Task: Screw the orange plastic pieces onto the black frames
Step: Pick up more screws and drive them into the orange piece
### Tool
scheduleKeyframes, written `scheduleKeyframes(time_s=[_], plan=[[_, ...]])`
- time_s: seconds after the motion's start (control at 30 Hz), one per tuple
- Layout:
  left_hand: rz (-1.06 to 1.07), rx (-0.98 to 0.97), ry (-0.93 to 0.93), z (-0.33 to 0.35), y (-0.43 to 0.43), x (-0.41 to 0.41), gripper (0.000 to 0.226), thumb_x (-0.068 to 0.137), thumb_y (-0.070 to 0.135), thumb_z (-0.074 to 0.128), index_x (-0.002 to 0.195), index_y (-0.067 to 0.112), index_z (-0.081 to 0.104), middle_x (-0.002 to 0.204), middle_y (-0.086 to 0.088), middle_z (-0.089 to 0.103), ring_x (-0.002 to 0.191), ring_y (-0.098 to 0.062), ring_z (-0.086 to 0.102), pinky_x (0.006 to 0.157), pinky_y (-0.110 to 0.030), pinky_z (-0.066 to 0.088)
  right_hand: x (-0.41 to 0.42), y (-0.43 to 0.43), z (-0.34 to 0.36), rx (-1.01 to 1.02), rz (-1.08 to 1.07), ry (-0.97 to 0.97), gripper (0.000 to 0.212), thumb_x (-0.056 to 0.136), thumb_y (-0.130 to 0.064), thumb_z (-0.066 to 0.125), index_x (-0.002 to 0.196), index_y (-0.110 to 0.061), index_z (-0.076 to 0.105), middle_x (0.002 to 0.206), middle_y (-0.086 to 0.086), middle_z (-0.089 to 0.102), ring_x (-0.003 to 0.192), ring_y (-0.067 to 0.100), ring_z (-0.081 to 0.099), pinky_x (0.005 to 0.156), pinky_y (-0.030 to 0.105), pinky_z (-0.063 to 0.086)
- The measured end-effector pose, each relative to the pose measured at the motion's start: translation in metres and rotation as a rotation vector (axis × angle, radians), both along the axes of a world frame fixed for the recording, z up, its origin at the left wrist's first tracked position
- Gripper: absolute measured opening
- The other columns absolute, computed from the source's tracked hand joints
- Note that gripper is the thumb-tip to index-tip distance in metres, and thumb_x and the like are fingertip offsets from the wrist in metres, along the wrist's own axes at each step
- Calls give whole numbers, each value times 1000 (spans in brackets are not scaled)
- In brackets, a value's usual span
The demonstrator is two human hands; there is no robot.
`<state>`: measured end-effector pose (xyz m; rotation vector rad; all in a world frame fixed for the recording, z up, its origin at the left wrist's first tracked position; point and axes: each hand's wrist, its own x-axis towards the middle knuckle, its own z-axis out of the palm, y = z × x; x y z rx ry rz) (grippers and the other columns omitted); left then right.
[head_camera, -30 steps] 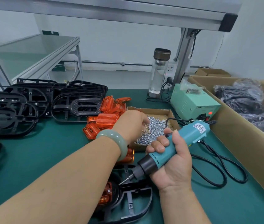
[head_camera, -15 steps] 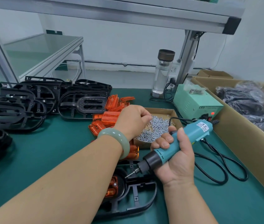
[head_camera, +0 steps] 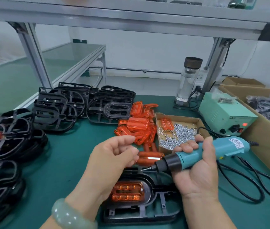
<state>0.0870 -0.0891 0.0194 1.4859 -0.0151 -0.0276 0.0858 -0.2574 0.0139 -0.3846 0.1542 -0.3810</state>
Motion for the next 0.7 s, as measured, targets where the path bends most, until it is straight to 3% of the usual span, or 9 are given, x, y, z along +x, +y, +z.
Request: scheduleKeyframes(time_s=[0.1,0.3,0.5,0.7], plan=[[66,-104,62,-11,9,-19,17,74,12,72,81,27,75,73,-6,72,65,-12,67,56,-16,51,-1,7,3,-11,-31,4,20,77,-38,62,86,-24,51,61,-11,45,49,4,45,58,20,47],[36,-71,105,-20,14,-34,27,86,7,62,77,28,75,73,-8,72,59,-10,65,51,-15,49,-4,12,10,-9,-61,10,21,76,-40,64,82,-25,51,62,-13,46,50,3,47,57,17,46],[-19,-63,53,-18,11,-35,25,88,10,60,79,28,75,76,-9,73,62,-14,67,49,-16,48,-8,20,12,6,-76,15,23,71,-38,68,81,-24,52,63,-12,46,51,4,47,63,20,44],[-11,-18,-15,-16,12,-36,25,86,9,61,80,29,74,73,-8,73,60,-14,67,49,-16,47,-10,26,11,-2,-83,30,24,70,-37,68,81,-23,52,62,-11,47,50,4,47,57,19,46]])
